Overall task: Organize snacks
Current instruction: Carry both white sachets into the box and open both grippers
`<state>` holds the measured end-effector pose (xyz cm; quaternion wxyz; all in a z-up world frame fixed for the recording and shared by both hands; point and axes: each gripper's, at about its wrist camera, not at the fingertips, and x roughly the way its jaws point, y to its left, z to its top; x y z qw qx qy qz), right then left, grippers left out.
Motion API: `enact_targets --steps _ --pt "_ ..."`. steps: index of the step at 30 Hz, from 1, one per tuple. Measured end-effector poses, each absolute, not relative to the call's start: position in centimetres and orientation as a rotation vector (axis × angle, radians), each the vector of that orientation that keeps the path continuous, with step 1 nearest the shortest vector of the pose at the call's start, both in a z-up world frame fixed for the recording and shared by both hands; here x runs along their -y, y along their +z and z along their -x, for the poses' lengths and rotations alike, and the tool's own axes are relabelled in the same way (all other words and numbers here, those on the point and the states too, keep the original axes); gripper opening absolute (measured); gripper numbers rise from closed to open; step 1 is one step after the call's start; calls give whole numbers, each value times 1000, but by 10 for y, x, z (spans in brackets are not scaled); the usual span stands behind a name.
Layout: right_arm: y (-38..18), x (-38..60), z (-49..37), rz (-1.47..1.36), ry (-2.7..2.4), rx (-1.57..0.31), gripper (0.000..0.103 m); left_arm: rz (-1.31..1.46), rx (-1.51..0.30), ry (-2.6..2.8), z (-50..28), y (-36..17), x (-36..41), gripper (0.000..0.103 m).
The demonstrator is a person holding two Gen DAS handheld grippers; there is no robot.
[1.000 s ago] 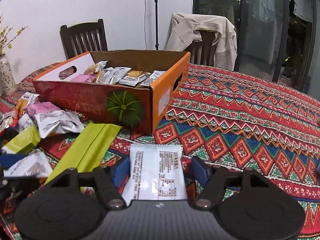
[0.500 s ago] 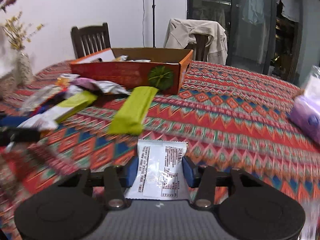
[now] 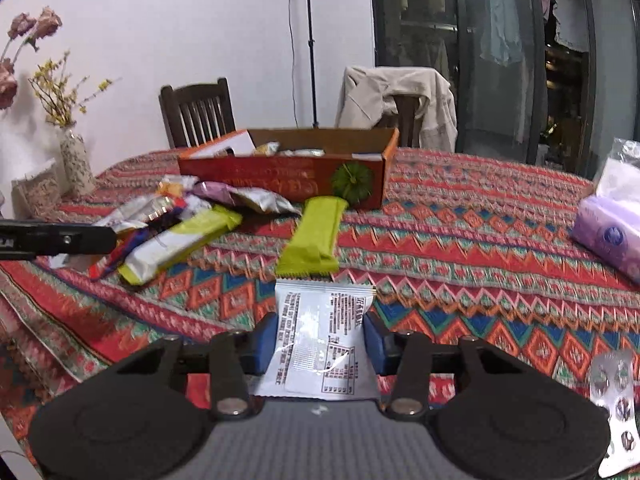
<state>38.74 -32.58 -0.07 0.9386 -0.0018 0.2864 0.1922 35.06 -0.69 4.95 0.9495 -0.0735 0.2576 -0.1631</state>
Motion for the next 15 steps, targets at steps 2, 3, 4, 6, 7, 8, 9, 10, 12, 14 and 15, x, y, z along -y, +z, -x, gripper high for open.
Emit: enact_targets --steps 2,3,4,6,7,8,9,10,12,14,15 --pt "11 324 -395 -12 423 -555 45 166 -501 -334 -371 63 -3 44" --pt "19 323 -401 -18 437 -536 45 169 -489 -337 -385 70 -8 44" --pt "27 321 -411 -19 450 -517 45 176 -480 -336 -400 77 -13 45" --pt "44 315 -434 -6 459 -482 45 171 -474 -352 -437 90 -22 45" --pt "53 311 -450 3 459 -463 45 173 -478 -351 -460 96 -27 45" --pt "62 307 -469 7 461 -448 45 176 -484 -337 -481 99 -29 45" --pt "68 303 -486 2 469 -446 45 166 -493 -335 -502 102 -29 45" --pt "74 298 -509 -8 484 -451 45 161 -500 -316 -523 103 -30 45" --pt "81 288 -555 -30 491 -472 45 145 -538 -269 -568 100 -27 45" --pt "80 271 -607 6 453 -518 45 162 -589 -225 -608 91 -25 45" --pt "76 262 -630 26 429 -545 45 165 -624 -219 -626 84 -21 45"
